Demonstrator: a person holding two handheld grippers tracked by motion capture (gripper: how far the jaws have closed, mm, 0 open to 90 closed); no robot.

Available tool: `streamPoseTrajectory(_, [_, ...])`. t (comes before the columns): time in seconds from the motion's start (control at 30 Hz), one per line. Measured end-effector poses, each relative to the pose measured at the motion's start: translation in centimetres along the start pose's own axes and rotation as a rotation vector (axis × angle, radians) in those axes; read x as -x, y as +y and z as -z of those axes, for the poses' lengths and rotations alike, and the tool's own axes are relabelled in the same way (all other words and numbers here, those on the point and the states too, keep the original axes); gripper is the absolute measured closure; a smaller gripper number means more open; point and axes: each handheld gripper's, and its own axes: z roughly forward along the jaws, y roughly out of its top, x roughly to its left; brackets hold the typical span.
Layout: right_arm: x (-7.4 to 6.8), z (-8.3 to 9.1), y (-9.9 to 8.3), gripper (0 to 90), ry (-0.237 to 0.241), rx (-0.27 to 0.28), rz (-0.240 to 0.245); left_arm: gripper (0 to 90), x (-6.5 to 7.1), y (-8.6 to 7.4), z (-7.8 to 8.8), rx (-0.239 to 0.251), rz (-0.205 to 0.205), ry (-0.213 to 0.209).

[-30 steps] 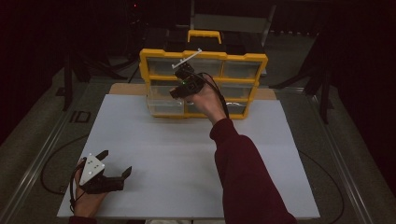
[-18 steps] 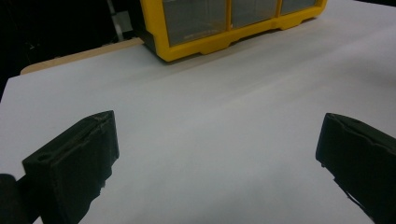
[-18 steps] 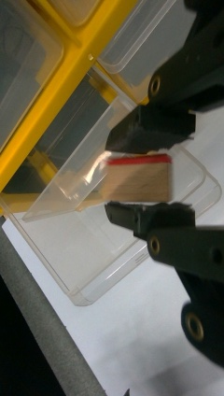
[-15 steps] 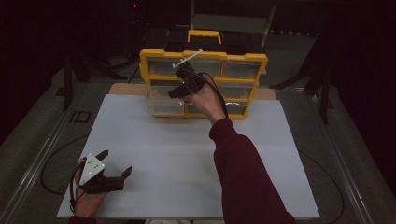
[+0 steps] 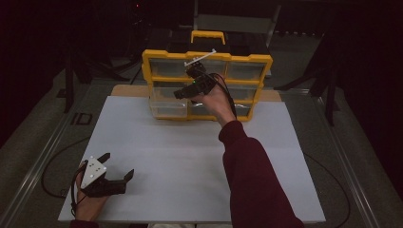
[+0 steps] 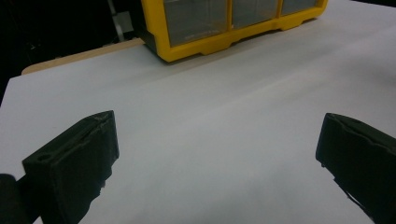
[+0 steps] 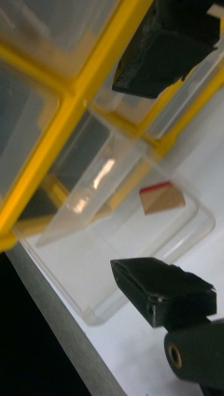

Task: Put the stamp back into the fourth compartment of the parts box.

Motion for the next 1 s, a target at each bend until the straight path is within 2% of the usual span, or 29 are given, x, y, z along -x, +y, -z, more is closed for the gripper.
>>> streamPoseTrajectory(0.27, [1.6,0.8,-1.3,9.5,-0.018,0.018,-0.026,0.2,0.1,0.0,0.0,0.000,-0.001,0.003])
streamPoseTrajectory(0.47, [3.9,1.5,-3.8,9.2,-0.048,0.036,-0.065,0.2,0.1,0.0,0.0,-0.002,-0.003,0.003])
streamPoseTrajectory(0.53, [4.7,1.7,-4.9,9.1,-0.075,0.040,-0.083,0.2,0.1,0.0,0.0,-0.001,-0.004,0.004])
streamPoseTrajectory(0.6, [6.0,2.2,-6.8,9.2,-0.101,0.044,-0.102,0.2,0.0,0.0,0.0,-0.002,-0.002,0.003])
streamPoseTrajectory(0.63, [6.0,2.2,-6.8,9.2,-0.101,0.044,-0.102,0.2,0.0,0.0,0.0,-0.002,-0.002,0.003])
streamPoseTrajectory(0.67, [6.5,2.4,-7.6,9.2,-0.112,0.042,-0.112,0.2,0.1,0.0,-0.1,-0.002,-0.001,0.003])
streamPoseTrajectory(0.7, [7.4,3.0,-9.3,9.2,-0.126,0.047,-0.132,0.2,0.1,0.0,-0.1,-0.002,-0.001,0.002])
streamPoseTrajectory(0.73, [7.6,3.2,-9.9,9.2,-0.129,0.053,-0.137,0.2,0.1,0.0,-0.1,-0.001,-0.003,0.002])
streamPoseTrajectory(0.77, [7.6,3.2,-9.9,9.2,-0.129,0.053,-0.137,0.2,0.2,0.0,-0.2,-0.001,-0.004,0.001])
streamPoseTrajectory(0.8, [7.9,3.5,-10.6,9.2,-0.132,0.062,-0.151,0.2,0.2,0.0,-0.2,-0.002,-0.006,0.001])
streamPoseTrajectory(0.83, [8.2,4.3,-12.1,9.2,-0.128,0.088,-0.179,0.2,0.2,0.0,-0.2,-0.003,-0.004,0.000])
streamPoseTrajectory(0.93, [8.1,5.3,-14.3,9.2,-0.134,0.115,-0.192,0.2,0.2,0.0,-0.1,-0.002,-0.003,0.002])
streamPoseTrajectory(1.0, [7.7,5.9,-15.9,9.2,-0.147,0.131,-0.177,0.2,0.2,0.0,-0.1,0.000,-0.002,0.004])
